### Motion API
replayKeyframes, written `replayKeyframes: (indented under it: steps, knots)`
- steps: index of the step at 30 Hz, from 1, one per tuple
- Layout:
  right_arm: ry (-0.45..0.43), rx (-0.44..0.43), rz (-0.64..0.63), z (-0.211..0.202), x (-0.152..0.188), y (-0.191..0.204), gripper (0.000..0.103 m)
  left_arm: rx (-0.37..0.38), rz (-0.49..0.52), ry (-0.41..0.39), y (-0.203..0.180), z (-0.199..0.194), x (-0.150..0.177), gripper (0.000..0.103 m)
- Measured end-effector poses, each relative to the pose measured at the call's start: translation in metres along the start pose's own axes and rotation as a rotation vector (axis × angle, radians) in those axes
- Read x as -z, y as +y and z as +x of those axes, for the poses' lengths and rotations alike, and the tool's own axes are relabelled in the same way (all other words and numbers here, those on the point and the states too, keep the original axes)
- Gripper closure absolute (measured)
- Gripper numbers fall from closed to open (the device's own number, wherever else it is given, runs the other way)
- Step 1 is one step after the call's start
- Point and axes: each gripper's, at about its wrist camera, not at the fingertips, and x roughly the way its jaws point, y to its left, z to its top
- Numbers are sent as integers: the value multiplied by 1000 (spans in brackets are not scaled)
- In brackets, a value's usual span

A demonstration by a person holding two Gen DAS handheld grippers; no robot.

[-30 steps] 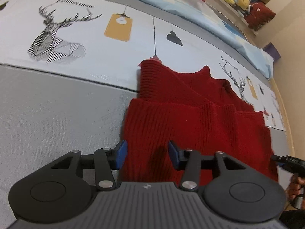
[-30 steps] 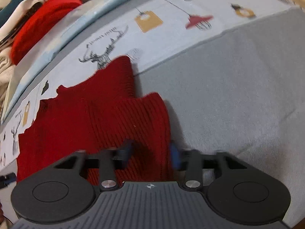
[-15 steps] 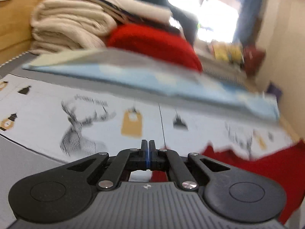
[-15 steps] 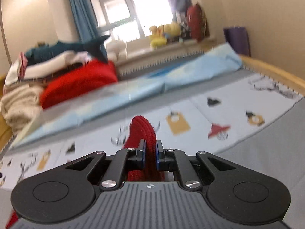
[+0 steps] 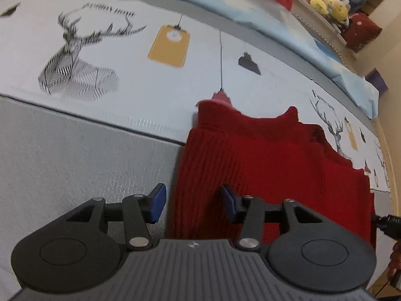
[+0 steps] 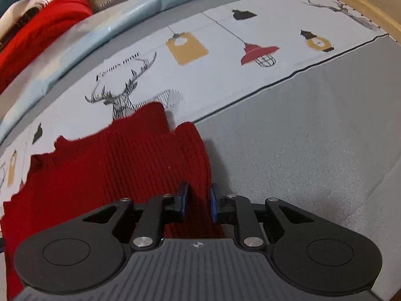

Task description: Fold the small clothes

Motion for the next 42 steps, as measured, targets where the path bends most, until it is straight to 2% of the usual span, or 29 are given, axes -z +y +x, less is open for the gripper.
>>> replayKeyframes:
  steps: [2, 3, 4, 7, 10, 12, 14, 16, 17, 18, 19, 21, 22, 23, 24, 26, 27, 30, 32, 34, 36, 37, 38, 39, 42]
  knots:
    - [4, -8, 3, 0, 0, 2, 83, 26, -5, 7, 4, 2, 1, 78]
    - [5, -9, -1, -1, 0, 3, 87, 32, 7, 0, 4, 0, 1, 88]
    - [1, -12, -10, -2, 2, 4, 91, 31, 32, -15, 1, -5, 2, 89]
    - [-69, -23, -16, -14, 2, 9, 93, 23, 143, -111, -14, -28, 3, 91]
    - [-233, -112, 25, -45, -1, 8, 93, 39, 192, -274, -24, -60, 3, 91]
    - [-355, -132, -21, -65, -1, 15, 94, 39, 223, -397, -29, -79, 7, 91]
    - [-457, -152, -33, -77, 0, 20, 94, -26, 261, -513, -39, -89, 11, 91]
    - [-518, -149, -54, -79, -1, 26, 93, -93, 270, -553, -45, -87, 12, 89]
    - [-516, -146, -61, -76, -2, 28, 92, -110, 257, -521, -44, -80, 9, 87]
    - [-485, -147, -63, -68, -5, 30, 88, -108, 239, -458, -42, -71, 6, 81]
    - [-415, -134, -56, -56, -7, 30, 74, -92, 224, -385, -39, -62, 3, 68]
    - [-266, -93, -35, -33, -7, 27, 61, -69, 212, -308, -35, -55, 6, 64]
    - [-185, -66, -40, -23, -5, 26, 61, -57, 213, -283, -34, -55, 8, 53]
    - [-110, -51, -54, -14, -1, 25, 61, -47, 206, -258, -33, -55, 10, 38]
    - [-39, -33, -74, -6, 5, 26, 62, -30, 193, -224, -30, -55, 14, 33]
    - [27, 18, -99, -2, 17, 24, 58, 4, 176, -119, -21, -49, 22, 31]
    - [33, 17, -96, -6, 20, 21, 54, -3, 168, -62, -16, -44, 26, 31]
    - [54, -23, -82, -17, 29, 7, 52, -35, 186, 46, -5, -39, 45, 31]
    - [89, -30, -77, -19, 40, -2, 52, -23, 205, 119, 0, -39, 61, 31]
    - [127, -42, -72, -22, 48, -10, 53, -18, 225, 154, 2, -40, 75, 32]
    - [140, -56, -84, -27, 58, -16, 54, -23, 255, 137, -1, -45, 86, 48]
    - [130, -65, -98, -31, 62, -17, 64, -21, 264, 129, -1, -49, 91, 81]
    - [107, -69, -113, -38, 65, -18, 73, -26, 268, 119, -3, -54, 94, 89]
    - [77, -71, -121, -46, 69, -18, 86, -29, 267, 101, -4, -60, 94, 89]
    - [-35, -158, -54, -75, 70, -28, 89, -6, 244, -22, -5, -92, 100, 90]
